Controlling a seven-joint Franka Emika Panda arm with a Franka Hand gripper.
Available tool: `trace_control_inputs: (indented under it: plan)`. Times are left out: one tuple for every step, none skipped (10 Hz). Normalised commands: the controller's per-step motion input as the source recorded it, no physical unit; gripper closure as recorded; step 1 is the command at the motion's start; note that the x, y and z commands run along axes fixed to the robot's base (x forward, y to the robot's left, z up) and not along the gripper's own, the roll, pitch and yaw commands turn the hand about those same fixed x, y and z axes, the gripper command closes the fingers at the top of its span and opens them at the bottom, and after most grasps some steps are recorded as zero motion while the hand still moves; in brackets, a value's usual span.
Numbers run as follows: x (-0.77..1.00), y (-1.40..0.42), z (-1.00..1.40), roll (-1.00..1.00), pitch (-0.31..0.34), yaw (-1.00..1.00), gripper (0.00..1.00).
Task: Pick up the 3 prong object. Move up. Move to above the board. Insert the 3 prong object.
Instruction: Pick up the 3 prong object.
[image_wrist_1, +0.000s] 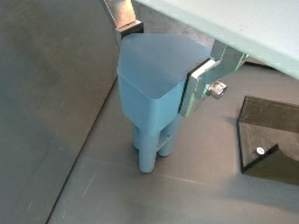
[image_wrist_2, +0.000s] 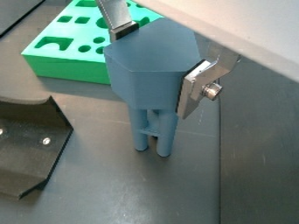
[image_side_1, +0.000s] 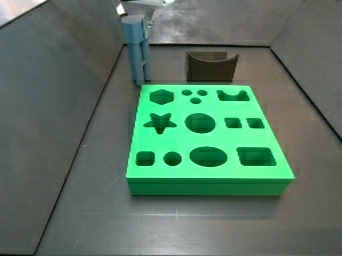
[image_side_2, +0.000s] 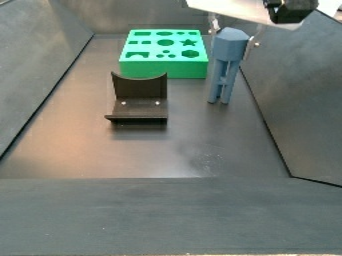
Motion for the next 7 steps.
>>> trace_control_inputs:
  plan:
    - [0.0,0.0,0.0,0.0,0.0,0.0,1.0]
    - [0.0,0.0,0.0,0.0,0.0,0.0,1.0]
    - [0.0,0.0,0.0,0.0,0.0,0.0,1.0]
    - [0.0,0.0,0.0,0.0,0.0,0.0,1.0]
    - [0.0,0.0,0.0,0.0,0.0,0.0,1.0]
    - [0.0,0.0,0.0,0.0,0.0,0.0,1.0]
    - [0.0,0.0,0.0,0.0,0.0,0.0,1.0]
